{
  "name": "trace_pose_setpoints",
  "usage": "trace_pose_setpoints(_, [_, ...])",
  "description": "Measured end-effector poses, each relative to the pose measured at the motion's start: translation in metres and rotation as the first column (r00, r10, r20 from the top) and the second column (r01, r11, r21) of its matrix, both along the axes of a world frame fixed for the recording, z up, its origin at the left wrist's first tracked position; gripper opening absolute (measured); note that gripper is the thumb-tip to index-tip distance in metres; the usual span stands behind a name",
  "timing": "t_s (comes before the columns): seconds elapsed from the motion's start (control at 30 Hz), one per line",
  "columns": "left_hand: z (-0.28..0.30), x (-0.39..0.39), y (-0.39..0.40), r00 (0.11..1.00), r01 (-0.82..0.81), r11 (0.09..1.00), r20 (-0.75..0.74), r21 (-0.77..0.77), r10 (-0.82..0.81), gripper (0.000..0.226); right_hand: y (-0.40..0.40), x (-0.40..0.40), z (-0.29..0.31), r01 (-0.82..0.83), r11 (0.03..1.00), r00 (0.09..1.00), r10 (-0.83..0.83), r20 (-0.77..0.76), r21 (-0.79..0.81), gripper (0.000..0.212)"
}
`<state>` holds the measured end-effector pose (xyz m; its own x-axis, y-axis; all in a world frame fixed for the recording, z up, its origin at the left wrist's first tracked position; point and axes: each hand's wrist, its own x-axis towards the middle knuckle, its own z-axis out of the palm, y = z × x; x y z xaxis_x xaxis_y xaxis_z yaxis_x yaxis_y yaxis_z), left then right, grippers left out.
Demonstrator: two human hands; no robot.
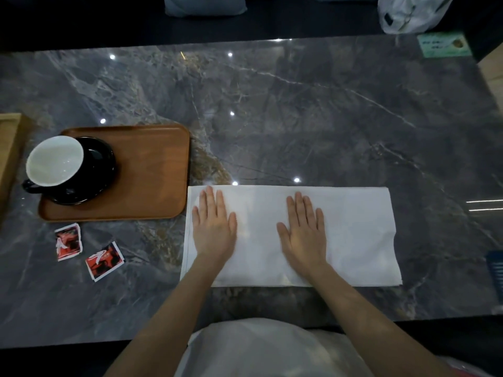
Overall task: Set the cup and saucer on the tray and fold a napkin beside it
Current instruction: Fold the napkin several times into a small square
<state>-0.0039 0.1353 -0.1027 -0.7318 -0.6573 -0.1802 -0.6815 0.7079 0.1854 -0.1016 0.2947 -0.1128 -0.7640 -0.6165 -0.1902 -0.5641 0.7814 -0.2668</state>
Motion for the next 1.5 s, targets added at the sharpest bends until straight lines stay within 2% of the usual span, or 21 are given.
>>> trace_pose_setpoints(0.07, [0.006,-0.013,0.021,0.999,0.046,0.997,-0.022,0.056,-0.044,0.057,-0.003,0.000,0.004,0.003,1.000,0.999,-0.003,0.033,-0.004,0.070])
trace_pose_setpoints(0.13, [0.009,-0.027,0.048,0.976,0.215,0.972,-0.067,0.097,-0.209,0.059,-0.007,-0.002,0.007,0.027,0.999,0.998,-0.025,0.054,-0.028,0.071])
trace_pose_setpoints(0.2, [0.008,-0.043,0.070,0.950,0.311,0.946,-0.041,0.089,-0.308,0.059,-0.006,-0.007,0.010,0.034,0.997,0.999,-0.032,0.036,-0.071,0.065])
trace_pose_setpoints(0.3, [-0.006,-0.059,0.083,0.964,0.252,0.966,0.068,0.055,-0.255,0.063,0.000,-0.016,0.017,-0.014,0.993,1.000,0.017,0.026,-0.115,0.067])
trace_pose_setpoints(0.37, [-0.013,-0.062,0.086,0.970,0.221,0.975,0.103,0.018,-0.222,0.063,0.003,-0.018,0.020,-0.027,0.992,0.997,0.036,0.075,-0.120,0.071])
trace_pose_setpoints(0.43, [-0.017,-0.063,0.087,0.978,0.196,0.980,0.065,0.025,-0.198,0.057,0.009,-0.024,0.016,-0.045,0.997,0.996,0.049,0.072,-0.057,0.071])
trace_pose_setpoints(0.5, [-0.017,-0.065,0.089,0.985,0.169,0.985,0.016,0.031,-0.169,0.060,0.020,-0.038,0.006,-0.059,0.998,0.998,0.059,0.034,0.007,0.067])
trace_pose_setpoints(0.63, [-0.017,-0.070,0.086,0.989,0.142,0.990,-0.048,0.014,-0.142,0.062,0.057,-0.092,0.000,0.086,0.995,0.996,-0.083,-0.045,0.056,0.062])
trace_pose_setpoints(0.8, [-0.015,-0.083,0.083,0.983,0.175,0.984,-0.059,0.029,-0.173,0.066,0.092,-0.146,0.007,0.195,0.944,0.979,-0.172,-0.107,0.266,0.063])
trace_pose_setpoints(0.9, [-0.015,-0.090,0.081,0.988,0.146,0.989,-0.054,0.017,-0.145,0.068,0.072,-0.126,0.013,0.185,0.974,0.980,-0.173,-0.099,0.132,0.069])
trace_pose_setpoints(1.0, [-0.016,-0.095,0.077,0.993,0.111,0.994,-0.042,0.009,-0.110,0.070,0.037,-0.067,0.021,-0.061,0.996,0.998,0.062,0.017,-0.060,0.070])
trace_pose_setpoints(1.07, [-0.018,-0.096,0.072,0.991,0.128,0.992,-0.027,0.000,-0.128,0.069,0.026,-0.037,0.018,-0.201,0.979,0.978,0.202,0.052,-0.033,0.065])
trace_pose_setpoints(1.1, [-0.018,-0.096,0.070,0.991,0.133,0.991,-0.032,0.001,-0.133,0.067,0.028,-0.032,0.015,-0.221,0.975,0.975,0.221,0.036,0.001,0.063])
trace_pose_setpoints(1.23, [-0.018,-0.095,0.069,0.991,0.125,0.992,-0.054,0.028,-0.124,0.060,0.069,-0.048,-0.003,-0.171,0.982,0.983,0.175,-0.052,0.078,0.059])
trace_pose_setpoints(1.33, [-0.018,-0.095,0.069,0.990,0.131,0.991,-0.054,0.028,-0.129,0.060,0.116,-0.072,-0.008,-0.019,0.997,0.994,0.028,-0.105,0.081,0.061])
trace_pose_setpoints(1.5, [-0.016,-0.096,0.071,0.990,0.139,0.990,-0.027,0.020,-0.138,0.056,0.150,-0.088,0.000,-0.015,0.995,0.998,0.021,-0.057,0.096,0.067])
